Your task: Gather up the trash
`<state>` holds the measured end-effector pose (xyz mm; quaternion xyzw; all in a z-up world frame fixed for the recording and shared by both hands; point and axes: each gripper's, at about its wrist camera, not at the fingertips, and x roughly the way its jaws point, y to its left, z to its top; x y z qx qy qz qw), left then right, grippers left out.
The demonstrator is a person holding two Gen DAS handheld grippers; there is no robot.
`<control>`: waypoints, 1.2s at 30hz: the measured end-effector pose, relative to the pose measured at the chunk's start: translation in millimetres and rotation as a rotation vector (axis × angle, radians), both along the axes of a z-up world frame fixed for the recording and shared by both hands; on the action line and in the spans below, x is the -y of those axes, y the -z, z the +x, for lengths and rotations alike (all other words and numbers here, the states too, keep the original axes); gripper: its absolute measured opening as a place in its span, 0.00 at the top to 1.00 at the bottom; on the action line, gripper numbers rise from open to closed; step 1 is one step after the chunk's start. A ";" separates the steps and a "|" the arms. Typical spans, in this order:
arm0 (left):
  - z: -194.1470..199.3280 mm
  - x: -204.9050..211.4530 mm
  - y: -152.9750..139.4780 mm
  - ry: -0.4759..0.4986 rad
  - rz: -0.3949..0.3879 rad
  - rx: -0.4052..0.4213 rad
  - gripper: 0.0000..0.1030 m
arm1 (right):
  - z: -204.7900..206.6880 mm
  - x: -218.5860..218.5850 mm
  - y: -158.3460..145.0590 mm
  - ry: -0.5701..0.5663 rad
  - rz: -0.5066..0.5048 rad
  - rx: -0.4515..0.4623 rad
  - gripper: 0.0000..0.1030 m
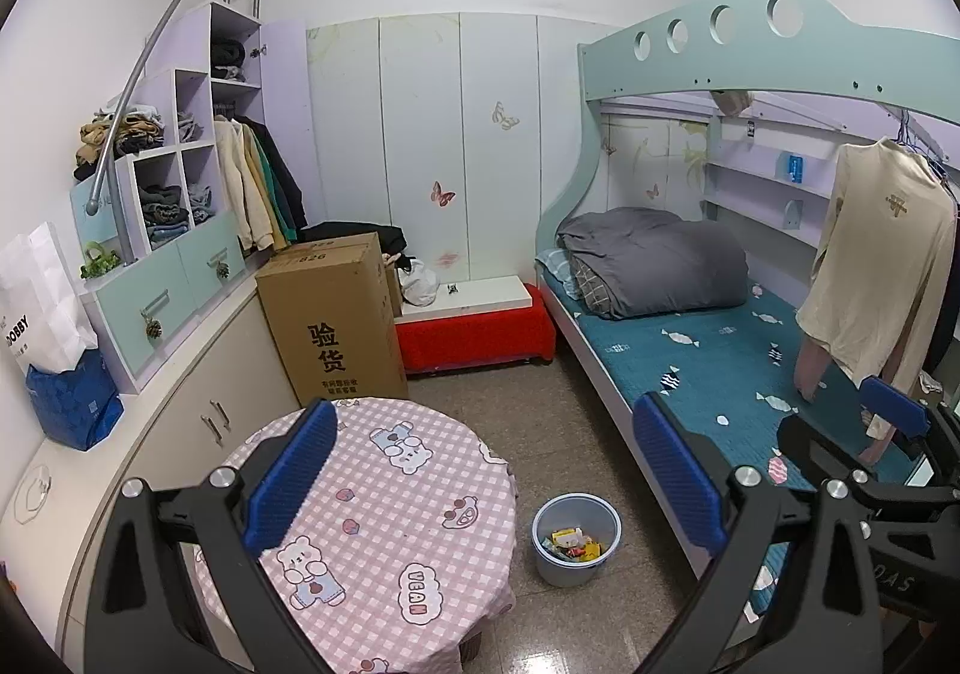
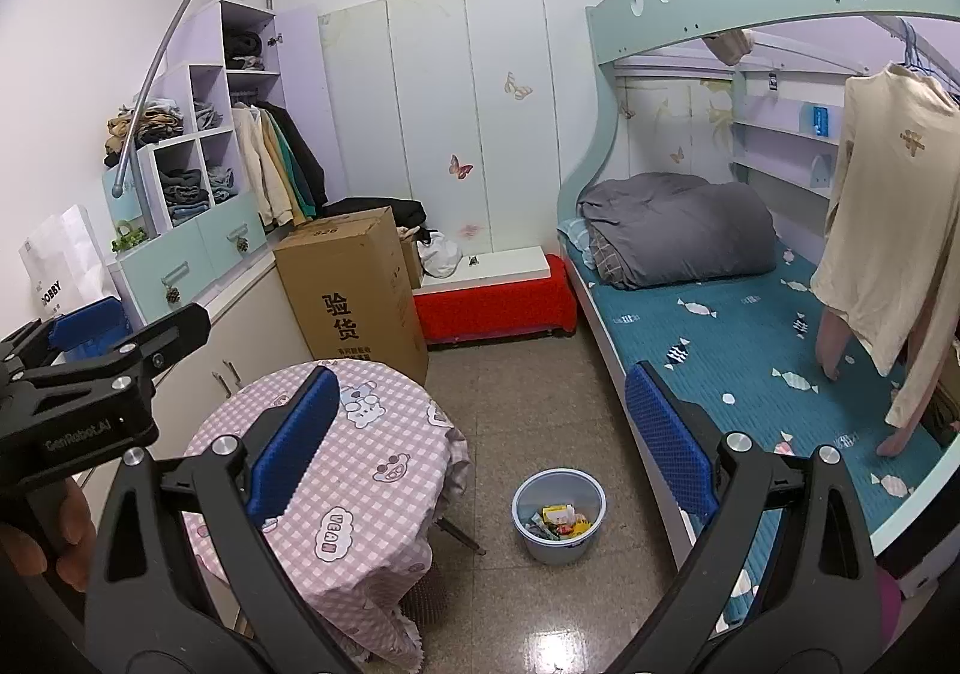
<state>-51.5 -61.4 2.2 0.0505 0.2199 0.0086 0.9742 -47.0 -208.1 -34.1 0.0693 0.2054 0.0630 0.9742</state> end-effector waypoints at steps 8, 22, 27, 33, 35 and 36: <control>-0.5 0.4 -4.0 0.011 -0.007 0.011 0.06 | -1.1 -2.8 -5.9 0.006 -0.007 0.008 0.09; 7.8 7.4 -0.4 0.041 -0.013 -0.005 0.06 | 3.7 -0.2 -5.1 0.033 -0.009 -0.006 0.09; 9.4 7.3 -0.2 0.041 -0.014 -0.007 0.06 | 8.6 -1.0 -4.4 0.033 -0.005 -0.013 0.09; 16.4 5.1 2.9 0.036 -0.017 -0.013 0.06 | 14.9 -4.9 -3.7 0.029 -0.010 -0.017 0.09; 18.6 3.7 4.1 0.035 -0.018 -0.015 0.06 | 16.8 -5.7 -2.7 0.029 -0.010 -0.019 0.09; 18.8 3.6 4.1 0.037 -0.018 -0.015 0.06 | 17.7 -6.1 -2.5 0.029 -0.010 -0.020 0.09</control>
